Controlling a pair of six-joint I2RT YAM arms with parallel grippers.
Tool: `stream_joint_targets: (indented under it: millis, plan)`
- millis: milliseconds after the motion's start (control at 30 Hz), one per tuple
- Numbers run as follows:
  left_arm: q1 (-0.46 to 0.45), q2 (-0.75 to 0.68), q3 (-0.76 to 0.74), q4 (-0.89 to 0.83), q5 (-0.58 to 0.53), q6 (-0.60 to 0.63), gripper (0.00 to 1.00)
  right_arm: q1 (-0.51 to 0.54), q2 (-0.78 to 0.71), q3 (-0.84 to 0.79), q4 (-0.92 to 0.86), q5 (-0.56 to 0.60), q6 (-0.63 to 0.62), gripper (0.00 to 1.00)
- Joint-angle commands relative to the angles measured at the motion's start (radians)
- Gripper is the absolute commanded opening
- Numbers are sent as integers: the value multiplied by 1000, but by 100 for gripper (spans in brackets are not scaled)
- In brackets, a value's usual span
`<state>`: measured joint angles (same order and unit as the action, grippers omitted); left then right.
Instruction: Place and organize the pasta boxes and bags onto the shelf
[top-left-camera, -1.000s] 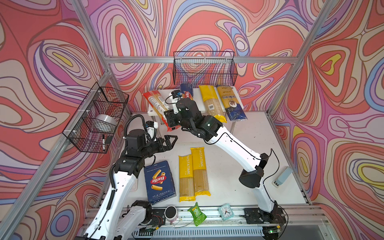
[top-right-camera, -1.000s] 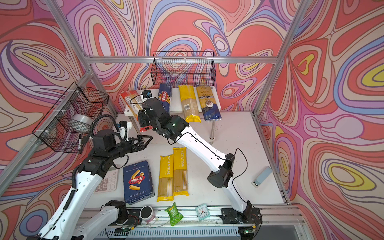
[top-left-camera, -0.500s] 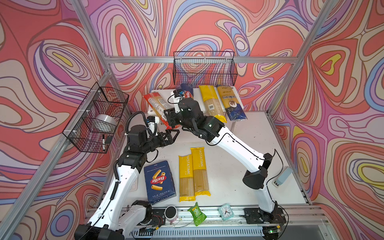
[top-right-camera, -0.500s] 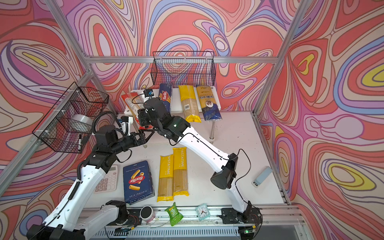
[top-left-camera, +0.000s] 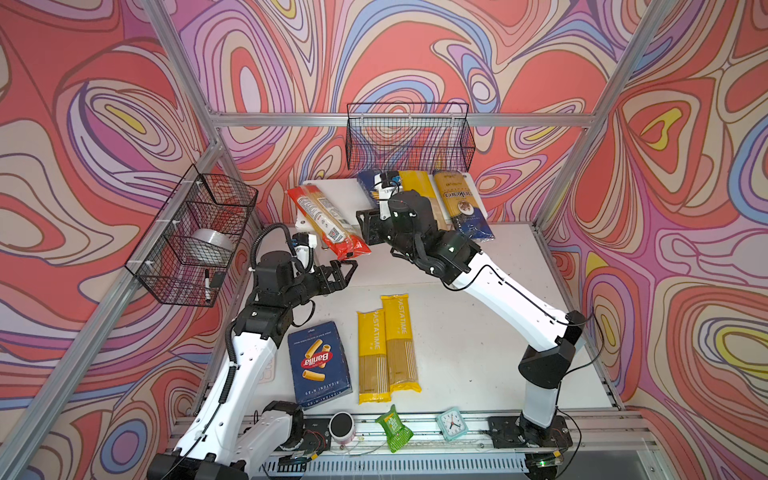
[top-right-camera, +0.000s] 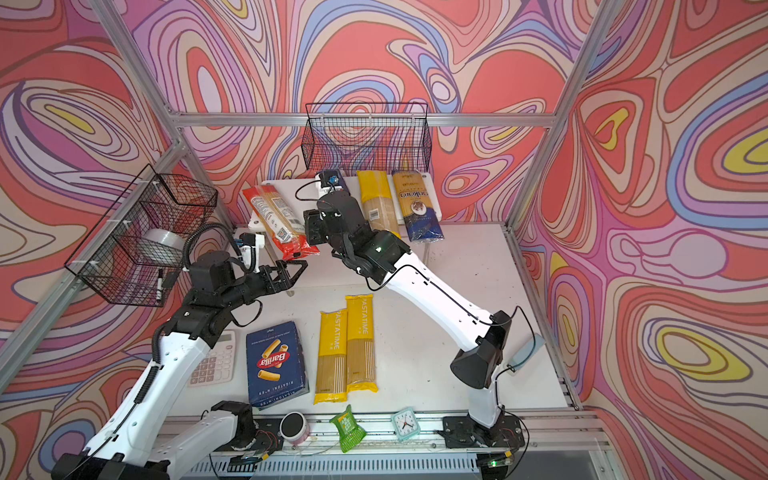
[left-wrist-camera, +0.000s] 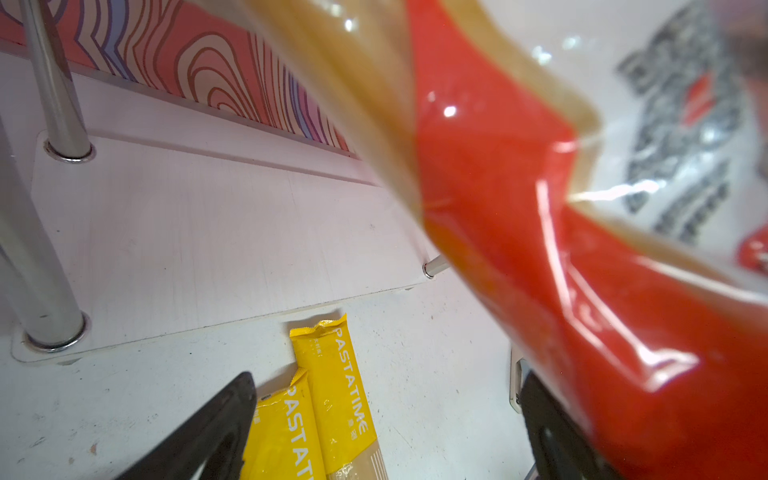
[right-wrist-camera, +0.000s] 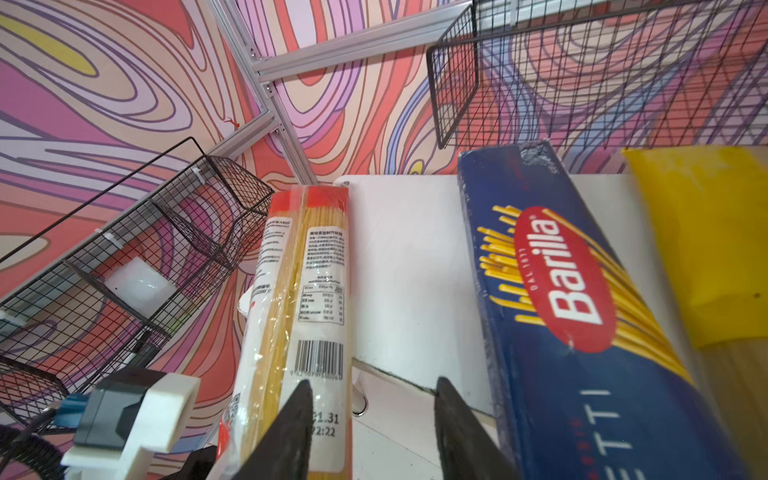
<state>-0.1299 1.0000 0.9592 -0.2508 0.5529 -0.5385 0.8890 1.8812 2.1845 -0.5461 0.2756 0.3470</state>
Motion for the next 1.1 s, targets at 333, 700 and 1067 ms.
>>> stream_joint_targets:
  millis: [333, 700, 1067]
  plan:
    - [46, -51, 35, -146, -18, 69, 100, 99, -84, -64, -151, -141, -203, 75]
    - [104, -101, 11, -232, 2, 85, 100, 106, 57, 97, -231, -43, -277, 98]
    - [111, -129, -34, -242, 8, 80, 100, 100, 206, 262, -231, 7, -304, 98]
